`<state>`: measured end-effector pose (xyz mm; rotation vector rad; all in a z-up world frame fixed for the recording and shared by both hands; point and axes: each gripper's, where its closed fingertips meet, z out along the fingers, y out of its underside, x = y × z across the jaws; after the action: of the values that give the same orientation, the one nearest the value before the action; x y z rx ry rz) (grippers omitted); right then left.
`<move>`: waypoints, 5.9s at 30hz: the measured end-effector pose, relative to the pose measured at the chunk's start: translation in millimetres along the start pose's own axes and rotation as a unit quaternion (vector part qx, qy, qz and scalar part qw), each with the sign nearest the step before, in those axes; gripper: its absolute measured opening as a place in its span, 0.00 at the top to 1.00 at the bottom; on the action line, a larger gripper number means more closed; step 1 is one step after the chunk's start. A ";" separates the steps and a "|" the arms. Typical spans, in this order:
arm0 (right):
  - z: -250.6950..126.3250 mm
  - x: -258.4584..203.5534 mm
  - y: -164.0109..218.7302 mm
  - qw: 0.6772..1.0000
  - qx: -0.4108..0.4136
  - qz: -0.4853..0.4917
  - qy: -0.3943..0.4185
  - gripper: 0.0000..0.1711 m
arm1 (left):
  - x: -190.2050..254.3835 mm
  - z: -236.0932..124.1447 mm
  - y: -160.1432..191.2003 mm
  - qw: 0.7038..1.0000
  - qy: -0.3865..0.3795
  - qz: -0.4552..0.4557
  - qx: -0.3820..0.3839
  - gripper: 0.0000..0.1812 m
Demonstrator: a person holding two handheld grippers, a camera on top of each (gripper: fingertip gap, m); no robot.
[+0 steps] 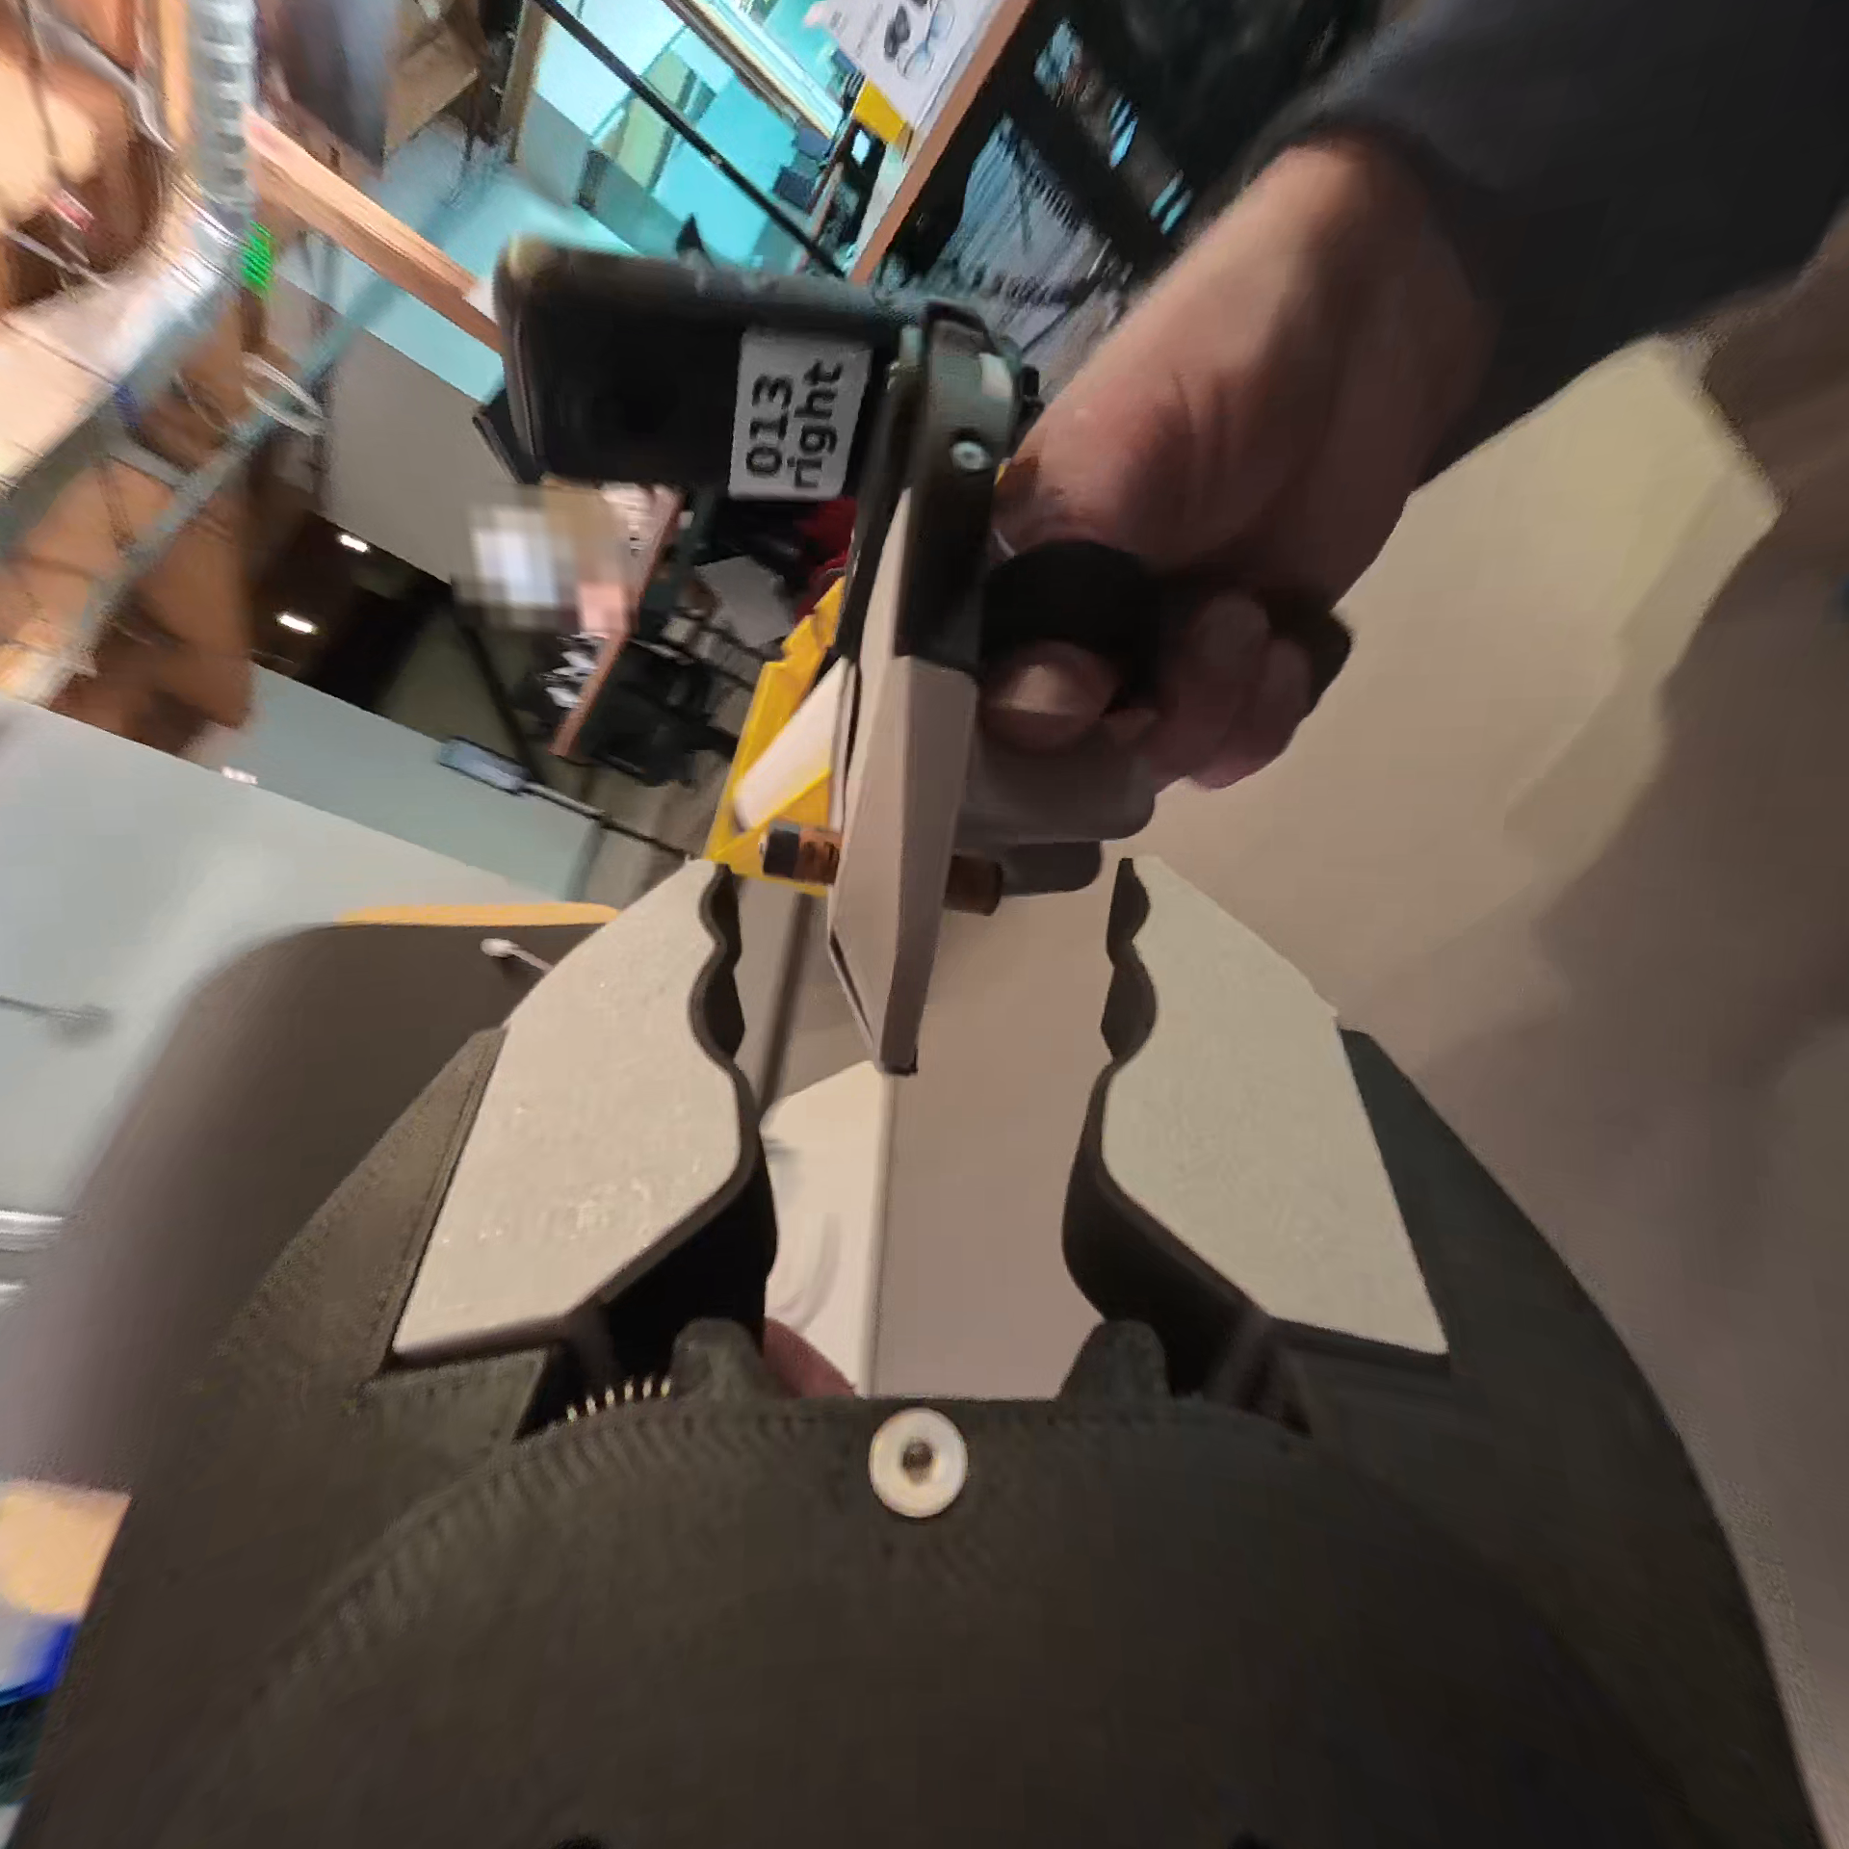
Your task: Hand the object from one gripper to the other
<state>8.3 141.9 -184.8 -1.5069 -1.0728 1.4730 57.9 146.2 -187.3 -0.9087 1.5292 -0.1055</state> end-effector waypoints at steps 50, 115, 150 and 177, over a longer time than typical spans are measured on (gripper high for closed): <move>-32.6 -1.5 -31.1 0.905 -0.050 -0.402 0.130 0.83 | -27.8 -12.6 -6.4 0.962 0.070 -0.245 0.100 0.75; -45.2 -6.8 -38.8 0.953 -0.017 -0.285 0.100 0.96 | -34.0 -1.0 -19.7 0.966 0.080 -0.225 0.101 0.74; -56.9 5.2 -34.9 0.984 0.001 -0.175 0.043 0.80 | -36.1 3.6 -23.0 0.998 0.041 0.021 0.051 0.77; -50.0 -10.0 -35.1 0.874 -0.066 -0.470 0.109 0.76 | -34.0 0.6 -33.0 0.969 0.129 -0.169 0.129 0.76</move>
<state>56.4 147.1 -146.1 -0.9376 -1.4807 0.5405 70.4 144.0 -141.7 -0.9636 1.5393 -0.6775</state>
